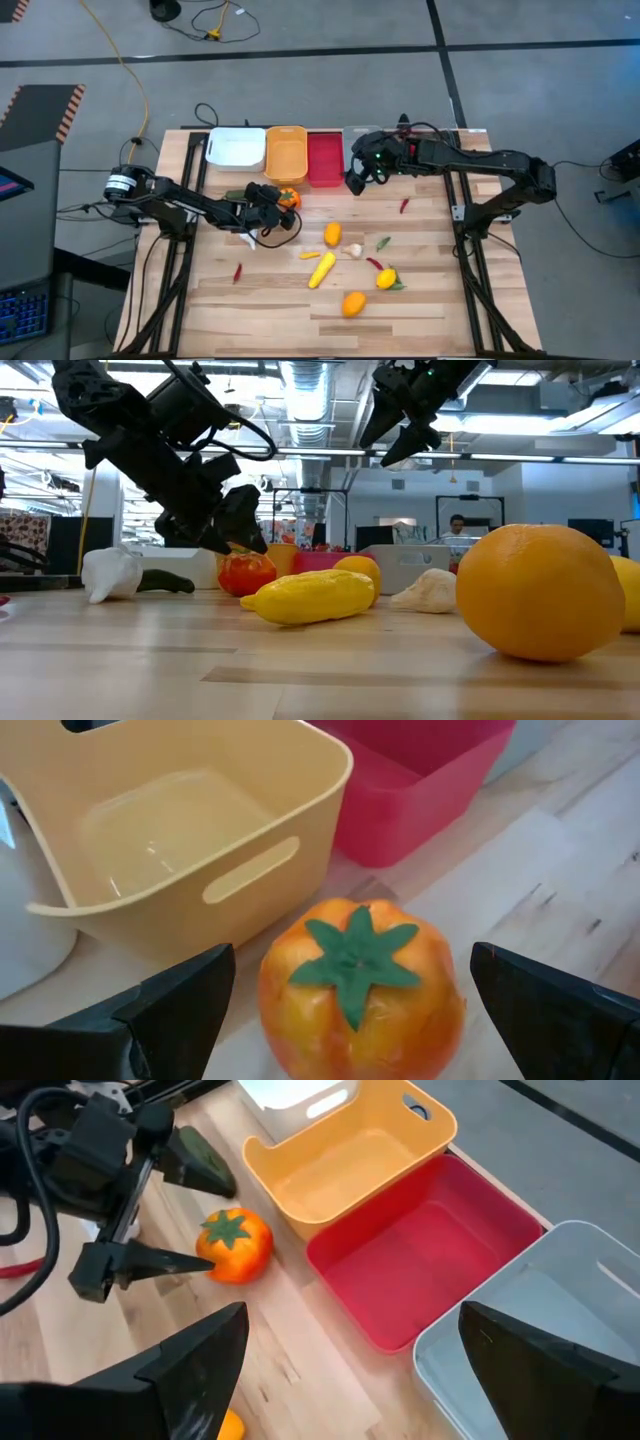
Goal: Sort produce into baskets
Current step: Put the orange tomato into the transparent bin
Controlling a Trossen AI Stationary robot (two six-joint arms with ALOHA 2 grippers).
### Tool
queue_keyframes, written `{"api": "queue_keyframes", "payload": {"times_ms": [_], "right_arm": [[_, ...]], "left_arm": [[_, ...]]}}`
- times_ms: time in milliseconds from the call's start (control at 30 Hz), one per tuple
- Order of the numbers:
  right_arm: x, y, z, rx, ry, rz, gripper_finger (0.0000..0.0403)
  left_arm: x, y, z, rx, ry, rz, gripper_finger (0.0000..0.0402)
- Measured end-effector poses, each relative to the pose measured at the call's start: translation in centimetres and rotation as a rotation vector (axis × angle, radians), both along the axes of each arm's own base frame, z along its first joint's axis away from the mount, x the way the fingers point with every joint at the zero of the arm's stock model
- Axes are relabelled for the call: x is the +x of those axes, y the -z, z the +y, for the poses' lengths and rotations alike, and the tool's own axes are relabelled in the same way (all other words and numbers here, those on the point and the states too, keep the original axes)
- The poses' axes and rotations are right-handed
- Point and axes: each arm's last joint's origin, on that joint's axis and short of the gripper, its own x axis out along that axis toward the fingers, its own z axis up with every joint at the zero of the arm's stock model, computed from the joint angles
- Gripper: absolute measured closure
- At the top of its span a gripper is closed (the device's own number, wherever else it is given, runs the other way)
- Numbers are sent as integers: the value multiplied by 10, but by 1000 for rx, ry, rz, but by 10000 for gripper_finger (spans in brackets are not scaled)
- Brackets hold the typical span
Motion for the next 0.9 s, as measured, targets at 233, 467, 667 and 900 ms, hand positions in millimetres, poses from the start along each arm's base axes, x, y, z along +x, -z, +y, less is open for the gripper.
{"api": "queue_keyframes", "payload": {"times_ms": [233, 467, 667, 900], "right_arm": [[0, 0, 0, -1, 1, -2, 14], [0, 0, 0, -1, 0, -5, 14], [0, 0, 0, -2, 0, -4, 14], [0, 0, 0, -1, 0, -4, 14]], "left_arm": [[2, 7, 2, -31, 12, 18, 10], [7, 26, 1, -38, 17, 43, 10], [9, 30, 1, -14, 40, 71, 10], [9, 30, 1, -14, 42, 72, 41]]}}
